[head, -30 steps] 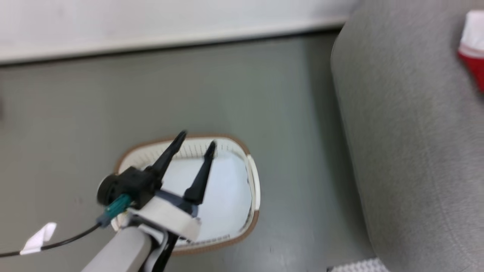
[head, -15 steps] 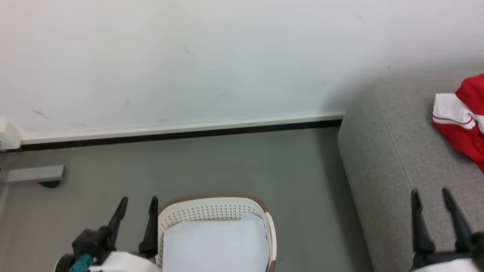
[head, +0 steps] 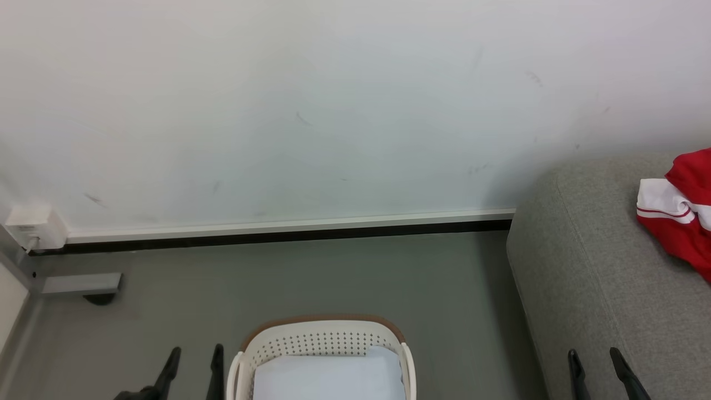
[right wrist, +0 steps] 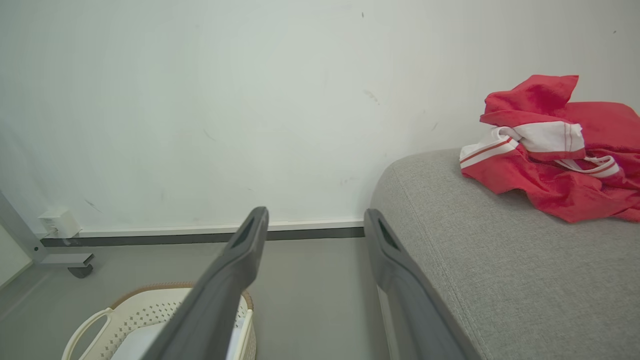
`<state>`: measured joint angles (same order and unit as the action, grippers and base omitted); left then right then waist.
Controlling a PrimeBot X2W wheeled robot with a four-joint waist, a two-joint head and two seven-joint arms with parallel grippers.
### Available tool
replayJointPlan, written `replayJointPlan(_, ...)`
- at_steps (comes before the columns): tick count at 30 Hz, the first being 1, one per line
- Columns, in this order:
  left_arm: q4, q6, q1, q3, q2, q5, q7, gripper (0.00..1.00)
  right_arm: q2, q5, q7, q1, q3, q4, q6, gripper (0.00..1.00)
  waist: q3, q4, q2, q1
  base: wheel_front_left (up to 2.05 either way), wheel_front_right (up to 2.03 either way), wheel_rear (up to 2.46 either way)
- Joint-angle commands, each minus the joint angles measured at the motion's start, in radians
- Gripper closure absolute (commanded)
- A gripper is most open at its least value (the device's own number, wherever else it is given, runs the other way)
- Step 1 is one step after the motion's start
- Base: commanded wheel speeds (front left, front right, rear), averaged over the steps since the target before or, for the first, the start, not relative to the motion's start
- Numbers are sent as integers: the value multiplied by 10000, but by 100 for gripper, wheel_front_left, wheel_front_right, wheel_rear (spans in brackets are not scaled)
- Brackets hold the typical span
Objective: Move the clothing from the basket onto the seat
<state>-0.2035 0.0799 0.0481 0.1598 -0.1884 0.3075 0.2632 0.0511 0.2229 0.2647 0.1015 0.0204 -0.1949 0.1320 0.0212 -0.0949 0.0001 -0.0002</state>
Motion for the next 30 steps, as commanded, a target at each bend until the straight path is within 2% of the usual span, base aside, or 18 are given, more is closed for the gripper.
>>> replayJointPlan(1,-58,-130,158,-161,79,-244,21,0,6,67,-9,-100,-33,-38,-22,0,23,23,-1,2,0,0,0)
replayJointPlan(12,-232,-539,192,-800,508,-771,21,0,3,12,-9,-134,-51,-68,-22,0,107,149,-1,2,0,0,0)
replayJointPlan(13,-232,-537,74,-790,529,-669,0,100,-2,58,2,-92,-23,-50,0,100,109,151,-1,2,0,0,0)
replayJointPlan(17,-541,-553,124,-791,621,-507,-74,100,-34,204,-20,38,22,-267,0,100,109,160,-1,2,0,0,0)
replayJointPlan(30,-517,-825,-196,-1148,750,1861,-733,100,77,2721,-579,-354,-94,-296,-3,100,72,243,-1,2,0,0,0)
